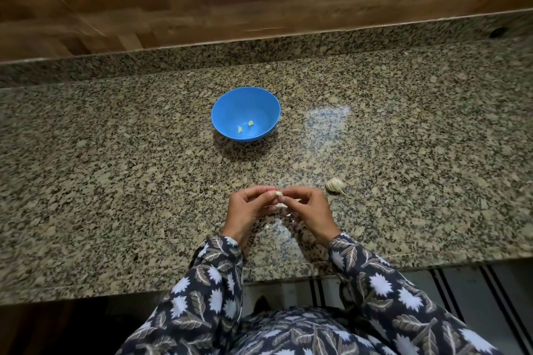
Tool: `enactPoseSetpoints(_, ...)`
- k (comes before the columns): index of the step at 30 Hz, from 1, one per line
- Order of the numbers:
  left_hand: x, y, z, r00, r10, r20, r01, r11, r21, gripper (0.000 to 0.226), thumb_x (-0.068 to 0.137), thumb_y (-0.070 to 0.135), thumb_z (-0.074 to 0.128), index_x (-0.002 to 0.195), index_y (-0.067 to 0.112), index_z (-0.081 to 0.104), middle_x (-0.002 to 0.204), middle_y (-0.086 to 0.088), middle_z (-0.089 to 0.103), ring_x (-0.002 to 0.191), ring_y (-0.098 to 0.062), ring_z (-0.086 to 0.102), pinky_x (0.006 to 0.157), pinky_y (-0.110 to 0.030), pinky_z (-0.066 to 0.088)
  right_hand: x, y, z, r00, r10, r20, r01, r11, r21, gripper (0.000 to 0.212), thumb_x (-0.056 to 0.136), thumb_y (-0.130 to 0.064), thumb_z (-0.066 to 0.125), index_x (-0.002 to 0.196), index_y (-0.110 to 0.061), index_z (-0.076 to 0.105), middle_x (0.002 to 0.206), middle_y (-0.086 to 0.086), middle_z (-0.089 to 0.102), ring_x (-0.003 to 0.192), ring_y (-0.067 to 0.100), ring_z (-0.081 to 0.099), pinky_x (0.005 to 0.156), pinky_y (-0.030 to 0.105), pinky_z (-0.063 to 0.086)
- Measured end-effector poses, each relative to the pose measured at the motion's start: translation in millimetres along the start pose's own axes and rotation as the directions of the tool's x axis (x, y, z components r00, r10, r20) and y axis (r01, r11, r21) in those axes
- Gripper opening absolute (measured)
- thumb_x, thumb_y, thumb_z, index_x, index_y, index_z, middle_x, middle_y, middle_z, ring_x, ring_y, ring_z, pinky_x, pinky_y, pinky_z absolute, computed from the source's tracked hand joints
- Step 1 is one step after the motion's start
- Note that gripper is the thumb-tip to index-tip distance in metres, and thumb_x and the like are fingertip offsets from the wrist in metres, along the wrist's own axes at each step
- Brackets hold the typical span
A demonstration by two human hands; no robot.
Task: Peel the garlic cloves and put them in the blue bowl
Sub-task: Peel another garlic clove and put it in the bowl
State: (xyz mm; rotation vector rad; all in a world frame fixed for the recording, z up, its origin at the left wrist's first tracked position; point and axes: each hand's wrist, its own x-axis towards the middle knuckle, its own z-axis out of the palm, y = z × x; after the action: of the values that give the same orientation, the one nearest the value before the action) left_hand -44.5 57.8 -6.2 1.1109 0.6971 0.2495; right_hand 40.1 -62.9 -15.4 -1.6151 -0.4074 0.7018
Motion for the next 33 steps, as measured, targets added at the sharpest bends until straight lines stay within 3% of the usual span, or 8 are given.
enactPoseSetpoints(5,-1.5,1.0,1.2,1.000,-0.005,0.005,0.005,0.999,-0.048,0.014,0.080,-0.006,0.063,0.093,-0.006,0.068,0.092,-0.020,0.070,0.079,-0.026,0.069,0.068,-0.025,0.058,-0.3,-2.6,-0.5,0.999,0.034,-0.024,-0.033,0.999,0.026,0.014,0.084,-0.006,0.063,0.096,-0.006,0.070,0.083,0.015,0.070,0.057,0.017,0.061,0.039,0.019,0.044)
enactPoseSetpoints(10,-1.1,1.5,2.5,0.999,0.038,-0.004,-0.038,0.998,0.048,0.015,0.077,-0.004,0.067,0.092,-0.006,0.068,0.092,-0.020,0.070,0.082,-0.028,0.069,0.073,-0.030,0.058,-0.9,-9.6,2.3,0.999,0.030,-0.013,-0.030,1.000,0.000,0.009,0.080,-0.018,0.070,0.088,-0.015,0.072,0.081,0.007,0.073,0.063,0.024,0.067,0.040,0.022,0.047)
enactPoseSetpoints(15,-1.6,3.0,3.1,0.999,0.036,0.017,-0.037,0.998,0.060,0.015,0.078,-0.005,0.066,0.092,-0.004,0.069,0.089,-0.015,0.072,0.083,-0.025,0.069,0.075,-0.029,0.058,-0.5,-11.2,2.7,0.998,0.053,-0.030,-0.053,0.999,0.012,0.009,0.082,-0.013,0.067,0.089,-0.011,0.073,0.079,0.009,0.072,0.062,0.022,0.065,0.039,0.019,0.044)
enactPoseSetpoints(22,-2.3,1.7,3.8,0.996,0.088,0.032,-0.092,0.984,0.152,0.017,0.078,-0.006,0.067,0.095,-0.006,0.069,0.092,-0.014,0.071,0.083,-0.020,0.069,0.072,-0.023,0.056,1.4,-10.1,2.5,0.999,0.024,-0.033,-0.024,1.000,-0.003,0.013,0.083,-0.006,0.063,0.087,-0.014,0.073,0.079,0.012,0.072,0.067,0.033,0.067,0.041,0.020,0.046)
enactPoseSetpoints(33,-1.8,1.6,5.3,0.999,0.050,0.016,-0.051,0.995,0.086,0.015,0.078,-0.006,0.066,0.093,-0.004,0.070,0.093,-0.018,0.071,0.082,-0.026,0.069,0.070,-0.026,0.058,1.5,-9.0,1.7,0.993,0.110,-0.050,-0.106,0.992,0.075,0.011,0.086,-0.004,0.059,0.084,-0.007,0.070,0.082,0.016,0.070,0.056,0.017,0.064,0.037,0.017,0.043)
